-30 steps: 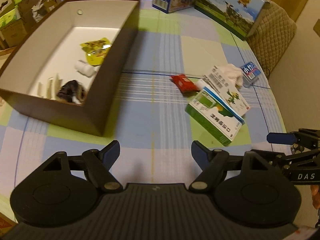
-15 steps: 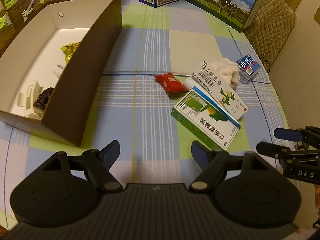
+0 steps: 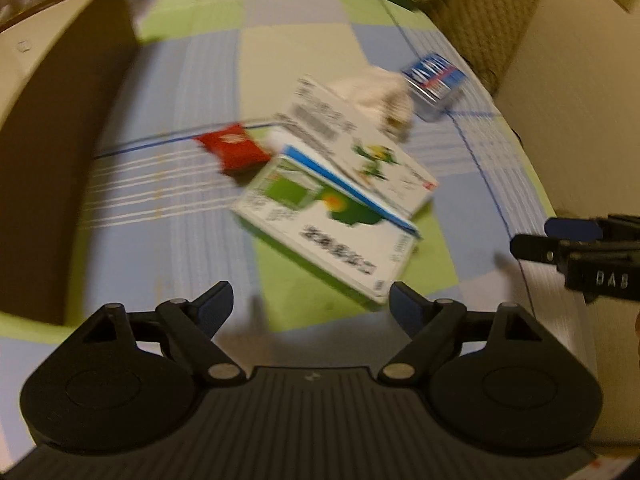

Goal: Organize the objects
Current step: 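Grasp the green-and-white medicine box with the left gripper while the right gripper grasps the white tube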

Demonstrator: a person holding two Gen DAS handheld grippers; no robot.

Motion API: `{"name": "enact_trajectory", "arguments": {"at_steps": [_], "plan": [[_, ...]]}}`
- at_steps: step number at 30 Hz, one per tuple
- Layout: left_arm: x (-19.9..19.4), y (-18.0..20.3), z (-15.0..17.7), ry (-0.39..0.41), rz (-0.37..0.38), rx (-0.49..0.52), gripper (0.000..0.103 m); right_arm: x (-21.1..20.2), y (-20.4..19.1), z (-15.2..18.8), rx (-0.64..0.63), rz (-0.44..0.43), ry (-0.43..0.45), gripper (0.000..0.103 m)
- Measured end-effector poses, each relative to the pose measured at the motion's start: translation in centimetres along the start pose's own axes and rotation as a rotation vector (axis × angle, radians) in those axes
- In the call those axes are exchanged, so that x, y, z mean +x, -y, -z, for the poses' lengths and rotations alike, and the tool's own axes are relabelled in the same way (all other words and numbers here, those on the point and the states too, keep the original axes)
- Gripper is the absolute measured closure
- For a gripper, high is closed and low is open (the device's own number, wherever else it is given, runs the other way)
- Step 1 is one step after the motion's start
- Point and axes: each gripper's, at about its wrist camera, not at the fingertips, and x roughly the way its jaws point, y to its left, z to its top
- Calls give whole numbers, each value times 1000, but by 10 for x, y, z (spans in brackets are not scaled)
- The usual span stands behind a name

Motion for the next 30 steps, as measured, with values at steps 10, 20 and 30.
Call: {"name": "enact_trajectory", "arguments": {"at_steps": [10, 20, 30], "plan": [[25, 3, 1, 0, -75, 43, 16, 0, 14, 7, 67, -15, -26, 46], [11, -56, 17, -20, -151, -119, 18, 15, -1, 1, 32, -45, -47, 46], [15, -40, -20, 46, -93, -132, 16, 13, 2, -5, 43, -29, -26, 46]]}}
